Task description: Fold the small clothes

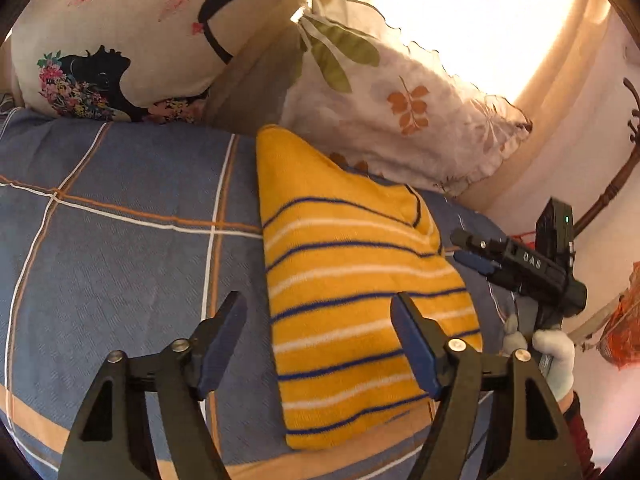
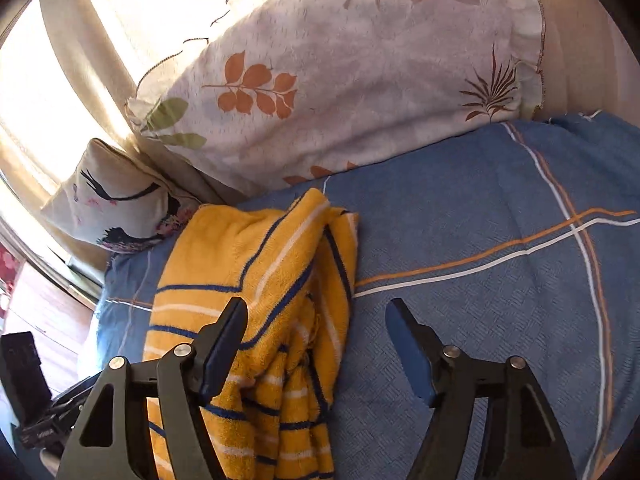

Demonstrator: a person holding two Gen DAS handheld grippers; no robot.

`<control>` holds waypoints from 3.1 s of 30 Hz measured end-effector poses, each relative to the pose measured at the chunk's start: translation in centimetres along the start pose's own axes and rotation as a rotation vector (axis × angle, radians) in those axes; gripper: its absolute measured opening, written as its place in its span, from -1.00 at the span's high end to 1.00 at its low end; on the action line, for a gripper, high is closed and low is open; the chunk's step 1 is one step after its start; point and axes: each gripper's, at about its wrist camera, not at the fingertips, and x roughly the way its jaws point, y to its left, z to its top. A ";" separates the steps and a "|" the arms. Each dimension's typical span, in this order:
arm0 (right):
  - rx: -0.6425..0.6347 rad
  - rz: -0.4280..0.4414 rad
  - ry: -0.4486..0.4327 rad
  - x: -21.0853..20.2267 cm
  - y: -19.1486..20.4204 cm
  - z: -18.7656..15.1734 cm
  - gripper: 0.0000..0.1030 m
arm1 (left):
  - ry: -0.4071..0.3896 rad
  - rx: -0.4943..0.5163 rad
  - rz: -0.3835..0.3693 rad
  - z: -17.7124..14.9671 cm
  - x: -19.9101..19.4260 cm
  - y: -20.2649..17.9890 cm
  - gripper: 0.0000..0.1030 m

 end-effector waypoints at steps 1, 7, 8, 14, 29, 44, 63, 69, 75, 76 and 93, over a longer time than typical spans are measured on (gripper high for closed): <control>0.016 0.021 0.008 0.5 -0.2 0.2 -0.49 | 0.008 -0.012 0.007 0.6 1.1 0.6 -0.61; 0.031 0.017 0.087 5.6 0.0 1.0 -0.51 | 0.220 -0.095 -0.156 1.5 8.9 1.5 -0.65; 0.041 0.016 0.085 6.2 0.0 1.0 -0.51 | 0.245 -0.108 -0.184 1.3 9.7 1.2 -0.66; 0.101 0.211 0.103 6.6 1.3 1.3 0.24 | 0.180 -0.051 -0.167 2.6 6.4 -0.4 -0.05; -0.084 0.095 -0.061 0.9 5.6 -0.2 0.25 | 0.151 0.028 0.126 -0.7 1.4 1.0 -0.19; -0.029 0.143 -0.048 -2.4 5.1 -10.9 0.04 | -0.352 0.091 0.331 -7.2 -15.4 -1.1 -0.63; -0.001 0.279 -0.053 -2.6 12.4 -10.9 -0.19 | -0.561 0.078 0.533 -12.5 -25.5 -1.5 -1.00; 0.271 0.373 0.090 3.5 5.5 -14.9 0.31 | -0.533 0.153 0.619 -12.7 -24.6 -1.9 -1.00; 0.216 0.210 0.001 -3.0 2.1 -16.6 0.04 | -0.414 0.098 0.539 -11.0 -21.2 -0.8 -1.00; 0.175 0.193 -0.030 -4.6 2.4 -16.2 0.04 | -0.397 0.092 0.530 -10.7 -20.5 -0.7 -1.00; -0.142 -0.030 -0.203 -4.9 9.2 -11.2 -0.51 | -0.294 0.089 0.578 -7.3 -13.0 0.6 -1.00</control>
